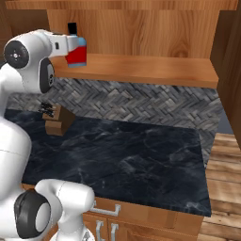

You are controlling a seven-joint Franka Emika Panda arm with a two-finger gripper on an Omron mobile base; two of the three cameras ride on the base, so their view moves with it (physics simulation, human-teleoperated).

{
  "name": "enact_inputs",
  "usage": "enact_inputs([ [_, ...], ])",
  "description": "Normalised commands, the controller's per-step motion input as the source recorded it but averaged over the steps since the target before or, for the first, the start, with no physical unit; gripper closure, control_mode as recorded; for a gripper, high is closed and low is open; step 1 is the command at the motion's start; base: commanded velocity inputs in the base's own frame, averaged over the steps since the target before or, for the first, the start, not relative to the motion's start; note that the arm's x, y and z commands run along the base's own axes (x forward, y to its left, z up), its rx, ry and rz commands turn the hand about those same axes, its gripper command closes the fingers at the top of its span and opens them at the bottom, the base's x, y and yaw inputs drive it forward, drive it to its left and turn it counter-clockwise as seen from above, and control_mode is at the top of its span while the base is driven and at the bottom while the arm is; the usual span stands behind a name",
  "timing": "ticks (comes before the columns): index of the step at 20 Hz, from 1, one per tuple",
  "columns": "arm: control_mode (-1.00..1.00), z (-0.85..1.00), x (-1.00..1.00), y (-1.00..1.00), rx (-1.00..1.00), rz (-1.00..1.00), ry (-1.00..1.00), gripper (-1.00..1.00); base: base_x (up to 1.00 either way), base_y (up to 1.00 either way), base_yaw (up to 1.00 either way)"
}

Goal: Get the candle and the liquor from the cabinet and move them to the dining counter.

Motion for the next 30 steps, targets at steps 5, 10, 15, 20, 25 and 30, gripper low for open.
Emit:
enact_inputs([
  [5,-1.00,0.00,0.38,0.00,0.00,0.00,0.06,-1.00,0.00,0.00,0.00],
  [10,-1.00,0.00,0.40,0.01,0.00,0.00,0.09,-1.00,0.00,0.00,0.00],
  [15,-1.00,0.00,0.37,0.03,0.00,0.00,0.06,-1.00,0.00,0.00,0.00],
  [20,-1.00,0.00,0.35,0.00,0.00,0.00,0.02,-1.00,0.00,0.00,0.00],
  [25,-1.00,0.00,0.20,0.01,0.00,0.00,0.00,-1.00,0.00,0.00,0.00],
  [30,-1.00,0.00,0.08,0.05,0.00,0.00,0.02,-1.00,0.00,0.00,0.00],
])
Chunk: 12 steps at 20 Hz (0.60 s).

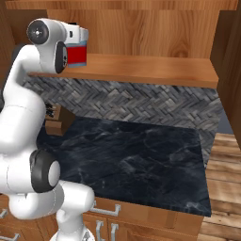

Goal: Get the candle and the liquor from the cabinet and move them to the dining counter.

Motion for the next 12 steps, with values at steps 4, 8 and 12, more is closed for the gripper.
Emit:
enact_inputs([
  [4,-1.00,0.00,0.11,0.08,0.00,0.00,0.05,-1.00,0.00,0.00,0.00],
  [8,-1.00,0.00,0.16,0.09,0.00,0.00,0.02,-1.00,0.00,0.00,0.00],
  [12,-1.00,-0.01,0.22,0.01,0.00,0.00,-0.01,-1.00,0.00,0.00,0.00],
])
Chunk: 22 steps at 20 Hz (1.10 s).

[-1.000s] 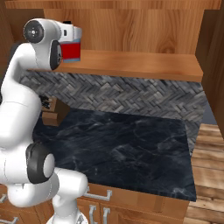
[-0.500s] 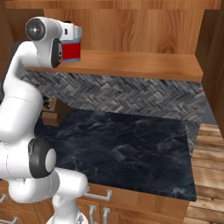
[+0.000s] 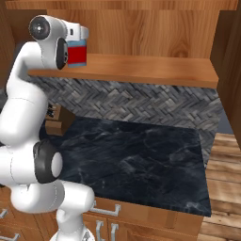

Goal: Get the candle and the liquor from the cabinet and move them to the dining counter.

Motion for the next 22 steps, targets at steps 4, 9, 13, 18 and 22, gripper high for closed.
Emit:
enact_inputs([
  [4,-1.00,-0.03,0.16,0.00,0.00,0.00,-0.02,-1.00,0.00,0.00,0.00],
  [9,-1.00,-0.07,0.15,0.00,0.00,0.00,-0.03,-1.00,0.00,0.00,0.00],
  [13,-1.00,-0.04,0.07,0.01,0.00,0.00,-0.05,-1.00,0.00,0.00,0.00],
  [18,-1.00,-0.03,0.06,0.04,0.00,0.00,0.00,-1.00,0.00,0.00,0.00],
  [22,-1.00,-0.01,0.07,0.12,0.00,0.00,0.00,-1.00,0.00,0.00,0.00],
])
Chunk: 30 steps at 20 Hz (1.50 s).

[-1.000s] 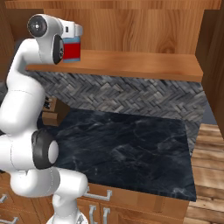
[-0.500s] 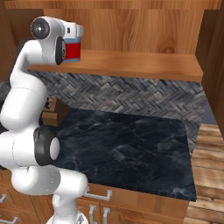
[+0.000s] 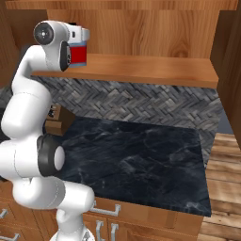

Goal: Get the candle and the liquor from the cabinet and move them to the dining counter.

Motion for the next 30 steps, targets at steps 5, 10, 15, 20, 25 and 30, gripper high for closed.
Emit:
enact_inputs([
  [5,-1.00,0.00,0.09,0.07,0.00,0.00,0.00,-1.00,0.00,0.00,0.00],
  [10,-1.00,0.00,0.12,0.01,0.00,0.00,0.00,-1.00,0.00,0.00,0.00],
  [15,-1.00,0.00,0.16,0.00,0.00,0.00,0.00,-1.00,0.00,0.00,0.00],
  [20,-1.00,0.00,0.17,0.00,0.00,0.00,0.00,-1.00,0.00,0.00,0.00],
  [25,-1.00,0.00,0.11,0.00,0.00,0.00,0.00,-1.00,0.00,0.00,0.00],
  [30,-1.00,0.00,0.09,0.00,0.00,0.00,0.00,-1.00,0.00,0.00,0.00],
])
